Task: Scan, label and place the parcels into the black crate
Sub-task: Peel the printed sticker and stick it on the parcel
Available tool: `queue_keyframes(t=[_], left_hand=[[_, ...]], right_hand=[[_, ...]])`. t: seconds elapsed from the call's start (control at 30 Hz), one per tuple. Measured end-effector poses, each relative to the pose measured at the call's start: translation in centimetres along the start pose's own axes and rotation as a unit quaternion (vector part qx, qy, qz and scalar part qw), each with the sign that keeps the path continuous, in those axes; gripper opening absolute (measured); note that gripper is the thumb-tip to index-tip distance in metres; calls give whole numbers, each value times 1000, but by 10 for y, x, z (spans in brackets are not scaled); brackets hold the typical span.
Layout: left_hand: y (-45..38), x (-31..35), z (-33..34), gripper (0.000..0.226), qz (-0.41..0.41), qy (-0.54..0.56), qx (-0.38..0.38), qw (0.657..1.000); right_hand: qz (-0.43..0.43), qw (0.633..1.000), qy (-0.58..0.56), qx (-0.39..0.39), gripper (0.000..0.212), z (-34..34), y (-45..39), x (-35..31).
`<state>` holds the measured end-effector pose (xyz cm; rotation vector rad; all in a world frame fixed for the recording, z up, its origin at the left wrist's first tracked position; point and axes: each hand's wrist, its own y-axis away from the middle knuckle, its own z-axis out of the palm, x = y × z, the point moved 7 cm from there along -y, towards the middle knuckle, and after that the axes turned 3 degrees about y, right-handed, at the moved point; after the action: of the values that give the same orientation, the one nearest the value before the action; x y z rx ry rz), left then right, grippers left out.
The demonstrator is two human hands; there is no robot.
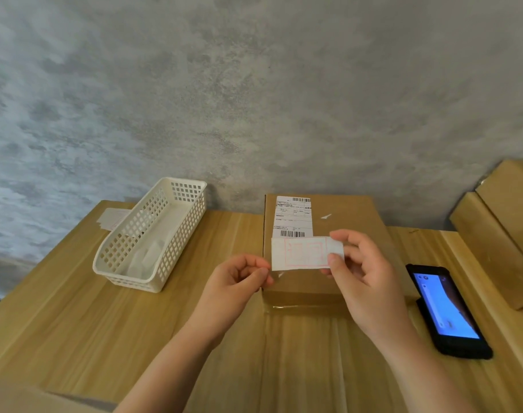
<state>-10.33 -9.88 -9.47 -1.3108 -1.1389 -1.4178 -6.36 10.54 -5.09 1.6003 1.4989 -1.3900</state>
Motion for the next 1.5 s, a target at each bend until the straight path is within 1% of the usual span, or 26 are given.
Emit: queue_keyframes(t=[0.37, 0.67, 0.9, 1.0, 1.07, 1.1, 1.13, 1.2, 1.27, 1.37, 1.5], left_hand=[[-19, 2, 9, 11, 3, -16, -27, 1000], [-26, 7, 2, 11, 25, -7, -23, 999], [-29, 10, -1, 10, 37, -2, -26, 999], [-27, 13, -2, 11, 43, 1, -31, 999], [-26, 16, -2, 10, 60, -1, -32, 998], [-25, 19, -2, 8, 72, 0, -34, 997], [-23, 22, -2, 7, 85, 2, -36, 996], [-20, 30, 0, 9, 108, 1, -35, 994], [-17, 37, 1, 14, 132, -18, -35, 991], [-14, 45, 2, 16, 170, -65, -38, 983], [-11, 55, 4, 6, 208, -114, -27, 971]], right_hand=[[-21, 1000, -2, 2, 28, -5, -23, 0], [-22, 1000, -4, -8, 32, 7, -35, 5], [-29, 999, -7, -16, 32, 11, -39, 5], [-28, 998, 31, -37, 31, 17, -42, 10], [-61, 989, 131, -26, 30, 21, -43, 8], [-100, 978, 180, -3, 30, 21, -42, 3], [-146, 968, 201, 19, 27, 21, -40, -5], [-220, 957, 185, 20, 16, 24, -34, -21], [-261, 953, 151, -23, 13, 31, -27, -34], [-265, 952, 133, -71, 15, 39, -23, -41], [-268, 952, 126, -77, 15, 43, -20, -43]])
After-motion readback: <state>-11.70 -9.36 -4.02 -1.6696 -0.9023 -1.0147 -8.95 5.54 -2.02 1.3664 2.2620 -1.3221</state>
